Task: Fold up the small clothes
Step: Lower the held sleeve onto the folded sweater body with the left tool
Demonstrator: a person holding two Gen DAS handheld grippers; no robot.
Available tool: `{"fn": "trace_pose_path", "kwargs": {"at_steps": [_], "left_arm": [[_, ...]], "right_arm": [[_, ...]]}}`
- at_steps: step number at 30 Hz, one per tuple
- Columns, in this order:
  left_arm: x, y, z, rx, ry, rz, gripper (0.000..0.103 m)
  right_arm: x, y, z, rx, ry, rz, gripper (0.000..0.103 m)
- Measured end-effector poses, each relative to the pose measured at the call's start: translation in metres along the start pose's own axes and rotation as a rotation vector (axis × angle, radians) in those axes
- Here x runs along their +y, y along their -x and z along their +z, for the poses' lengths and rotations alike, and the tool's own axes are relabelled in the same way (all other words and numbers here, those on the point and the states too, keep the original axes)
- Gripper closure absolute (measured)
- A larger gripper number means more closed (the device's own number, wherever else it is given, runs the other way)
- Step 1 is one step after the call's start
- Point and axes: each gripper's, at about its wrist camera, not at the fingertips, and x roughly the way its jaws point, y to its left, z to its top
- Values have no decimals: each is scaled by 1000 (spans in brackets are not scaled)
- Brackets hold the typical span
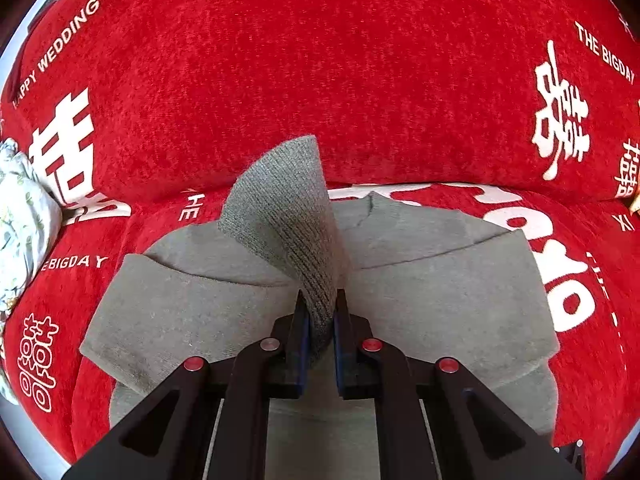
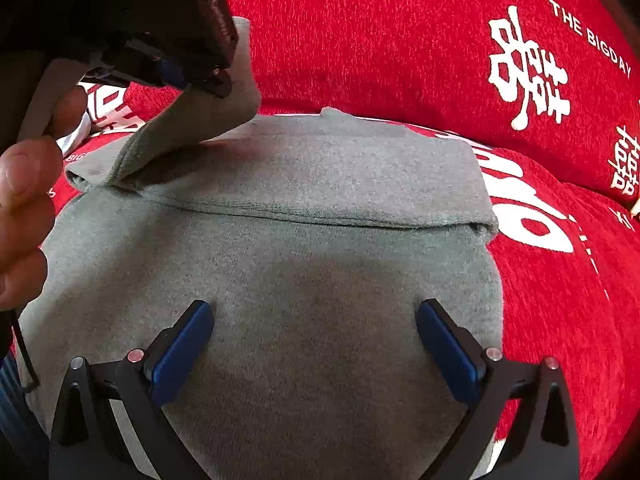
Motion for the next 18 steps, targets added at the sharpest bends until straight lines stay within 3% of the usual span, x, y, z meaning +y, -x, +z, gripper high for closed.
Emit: {"fn": "trace_pose_path", "kwargs": {"at_steps": [18], "left_arm": [[-39,7,-4,4,-77,-30,92]], "right_arm": [[-1,10,-11,-16,7,6,1]]}}
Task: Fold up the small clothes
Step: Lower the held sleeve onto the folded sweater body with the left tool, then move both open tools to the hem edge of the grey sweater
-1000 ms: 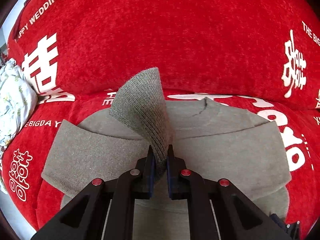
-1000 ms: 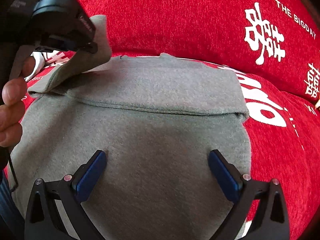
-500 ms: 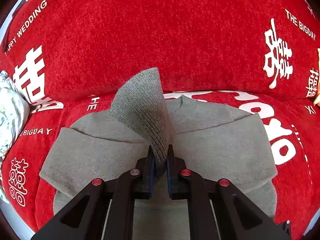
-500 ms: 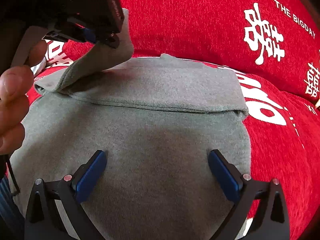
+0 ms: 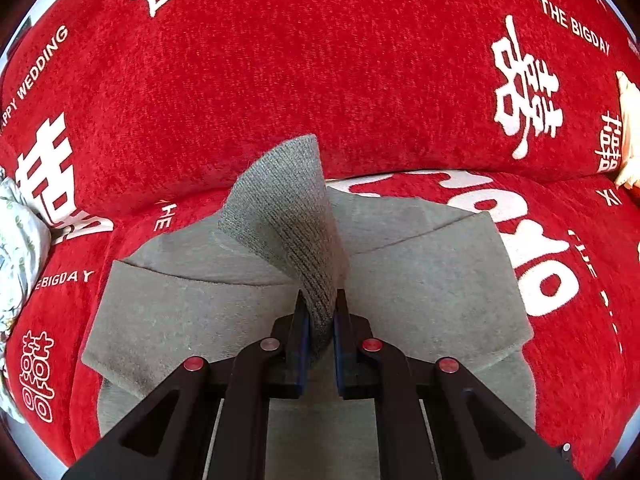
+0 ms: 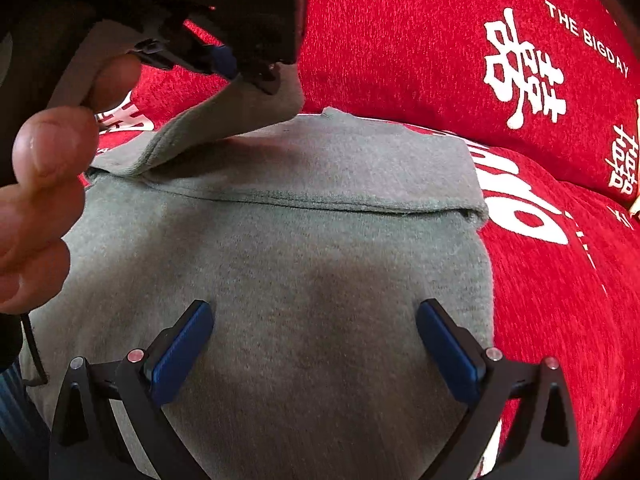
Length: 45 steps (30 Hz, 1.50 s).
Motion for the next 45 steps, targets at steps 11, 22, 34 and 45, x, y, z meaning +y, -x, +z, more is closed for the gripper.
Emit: {"fn": "trace_pose_path", "kwargs": {"at_steps": [11,22,34,45], "left_arm": [[-24,-1,-3,9,-49,-29,92],[-47,-18,-13,62,-94,-70,92],[-57,-31,-12,124,-143,-137,92],[-56,-46,-20,176,-91,-320,31]], "right_arm": [[-2,0,-4,-10,-1,5,1],[2,-1,-7,-17,0,-2,1],[5,3,-9,-18,6,-14,1],[4,8,-16,-31,11,-11,1]]}}
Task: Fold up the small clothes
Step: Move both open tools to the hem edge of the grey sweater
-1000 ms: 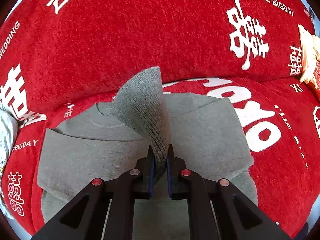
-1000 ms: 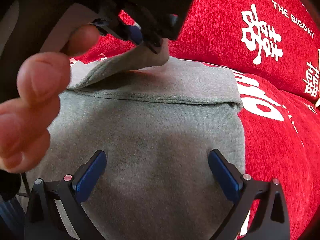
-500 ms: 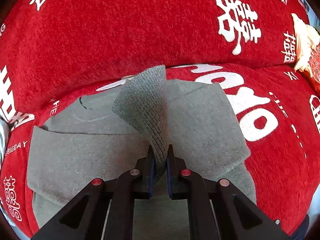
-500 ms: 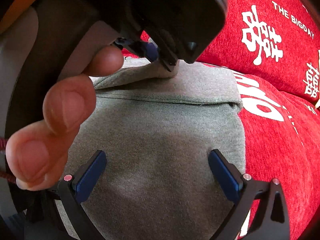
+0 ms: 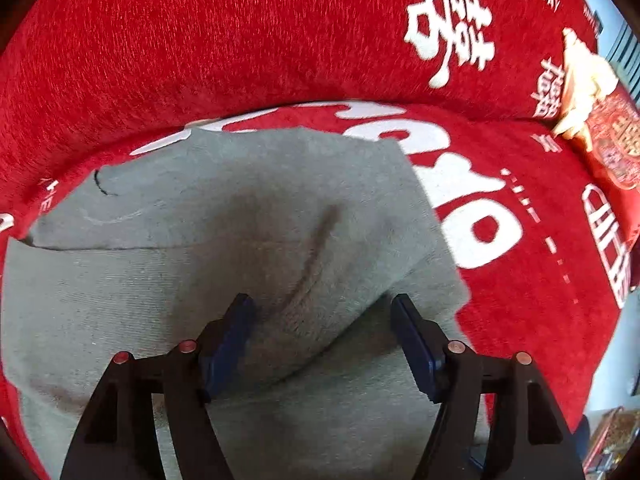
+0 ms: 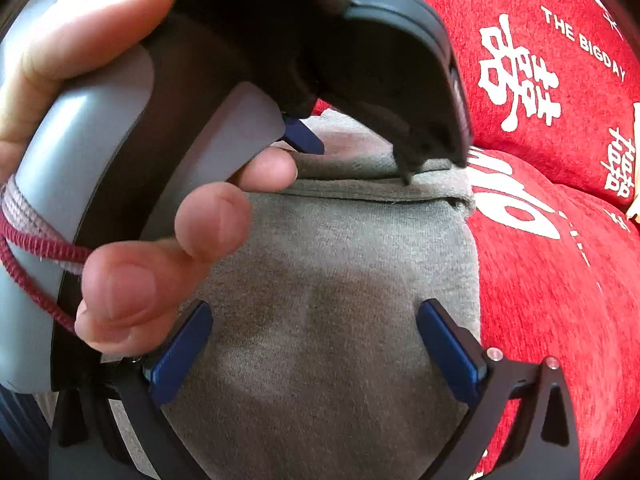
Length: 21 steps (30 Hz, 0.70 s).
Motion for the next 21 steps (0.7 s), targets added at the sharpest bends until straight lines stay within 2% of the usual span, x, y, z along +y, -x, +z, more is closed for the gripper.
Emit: {"fn": "trace_pose_path", "kwargs": {"at_steps": [3,6,8,10,12,15,19,21], "left_arm": [[8,7,0,-6,9,-50,31],[30,31,1,-48,39,-139,31],[46,47,1,-75,37,-158,31],[62,59,-1,-106,32,-111,31],[81,64,-2,-122,48,-33,31],[112,60,-5,-111,129,87,31],[154,53,-22,-93,250,171,31],[169,50,-32,-83,282,197,31]], "right_arm": [[0,2,-1,-1,-1,2,1],[-2,8,-3,-5,-15,11,1],[-10,16,-3,-15,-54,12,1],[-22,27,1,-47,-114,17,1],[-36,37,15,-97,-165,40,1],[-39,36,55,-124,-159,77,1],[-28,-2,107,-67,-156,232,1],[-27,-27,125,-28,-175,275,1]]}}
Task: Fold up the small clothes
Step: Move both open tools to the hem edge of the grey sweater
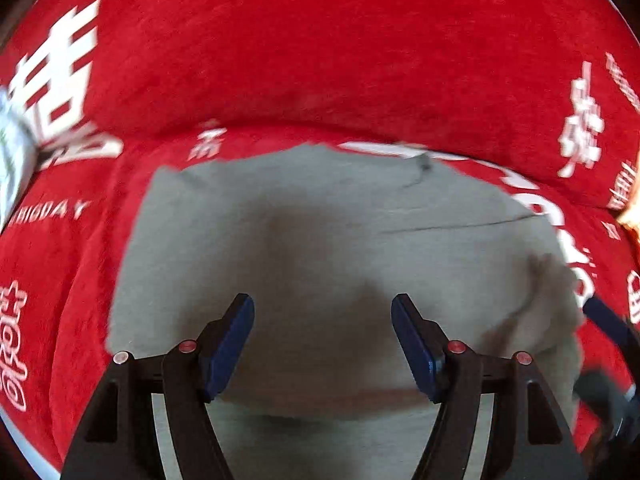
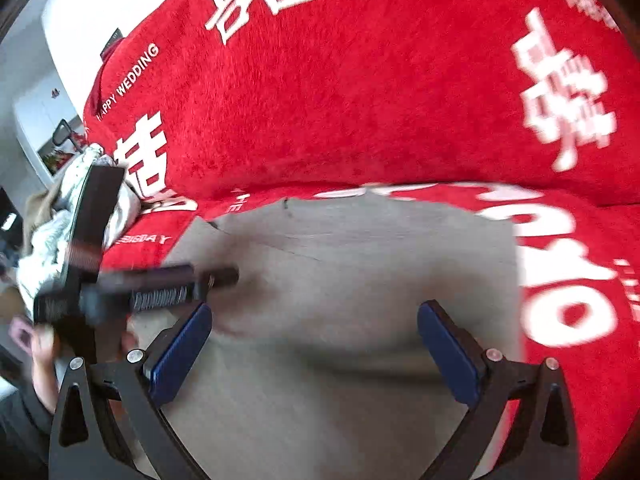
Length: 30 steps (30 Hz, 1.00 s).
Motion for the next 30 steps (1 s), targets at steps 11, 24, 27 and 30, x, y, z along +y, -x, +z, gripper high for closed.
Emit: {"fn": "trace_pose_path", "kwargs": {"at_steps": [11,24,27,30], "left_arm": [[-2,6,-41,7,-86,-5,31],[-21,12,-55,27,-119,-23,31],[-20,10,-59,35,-117,-22,31],[-14,13,-62,30,-117,-26,31]], "right_arm": [[-19,-20,-34,185,47,-351,1],[31,-23,15,30,67,-178,1],[26,-62,22,151,-1,-96,1],[4,-77,8,242,-47,-233,2]]}}
